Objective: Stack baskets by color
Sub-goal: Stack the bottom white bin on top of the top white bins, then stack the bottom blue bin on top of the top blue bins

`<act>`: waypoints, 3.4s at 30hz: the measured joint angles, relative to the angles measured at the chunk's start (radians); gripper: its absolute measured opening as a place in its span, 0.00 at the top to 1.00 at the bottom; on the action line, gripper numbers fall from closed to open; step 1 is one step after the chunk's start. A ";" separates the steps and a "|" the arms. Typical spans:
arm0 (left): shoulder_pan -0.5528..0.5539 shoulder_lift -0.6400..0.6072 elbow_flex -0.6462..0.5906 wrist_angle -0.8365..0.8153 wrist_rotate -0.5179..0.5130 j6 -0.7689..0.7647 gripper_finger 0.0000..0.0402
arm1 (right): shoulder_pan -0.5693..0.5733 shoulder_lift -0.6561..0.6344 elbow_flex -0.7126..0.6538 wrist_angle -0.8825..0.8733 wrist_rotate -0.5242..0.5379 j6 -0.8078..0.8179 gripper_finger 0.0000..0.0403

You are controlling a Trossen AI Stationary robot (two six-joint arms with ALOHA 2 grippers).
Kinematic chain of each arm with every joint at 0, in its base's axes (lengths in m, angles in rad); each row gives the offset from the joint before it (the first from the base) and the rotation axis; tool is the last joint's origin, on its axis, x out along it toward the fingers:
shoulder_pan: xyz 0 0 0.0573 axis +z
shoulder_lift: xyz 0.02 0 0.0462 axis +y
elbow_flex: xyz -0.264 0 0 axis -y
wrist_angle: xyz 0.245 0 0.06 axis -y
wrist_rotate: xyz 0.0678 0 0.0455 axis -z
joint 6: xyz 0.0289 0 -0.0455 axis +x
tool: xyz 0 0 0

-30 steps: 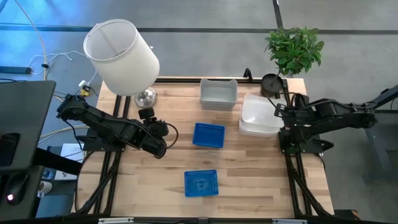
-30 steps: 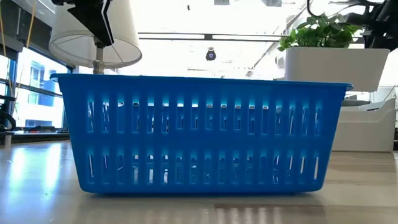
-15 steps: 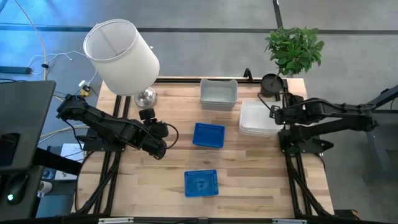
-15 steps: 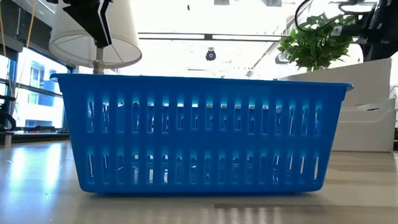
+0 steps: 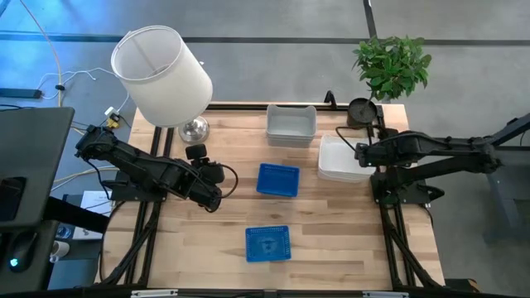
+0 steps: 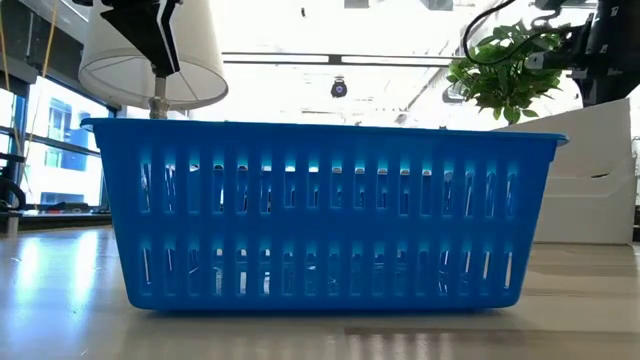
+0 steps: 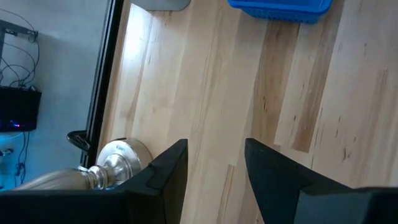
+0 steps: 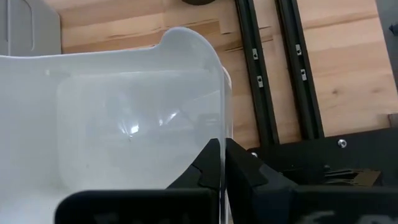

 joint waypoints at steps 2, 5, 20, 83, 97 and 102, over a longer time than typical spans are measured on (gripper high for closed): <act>0.000 0.000 0.000 0.000 0.000 0.000 0.64 | 0.000 0.001 0.000 0.001 -0.001 -0.016 1.00; 0.000 0.000 0.000 0.000 0.000 0.000 0.64 | 0.000 0.000 0.000 0.000 -0.003 -0.031 1.00; 0.000 0.000 0.000 0.000 0.000 0.000 0.64 | 0.000 -0.001 0.000 0.000 -0.009 -0.112 1.00; -0.003 0.000 0.000 0.045 0.208 -0.161 0.64 | 0.248 0.223 0.000 1.197 -0.060 -1.047 0.67; -0.068 0.000 0.000 0.269 0.238 -0.143 0.64 | 0.303 0.371 0.000 1.270 -0.056 -1.089 0.67; -0.092 0.005 0.000 0.409 0.238 -0.062 0.64 | 0.323 0.376 0.000 1.277 -0.021 -1.061 0.67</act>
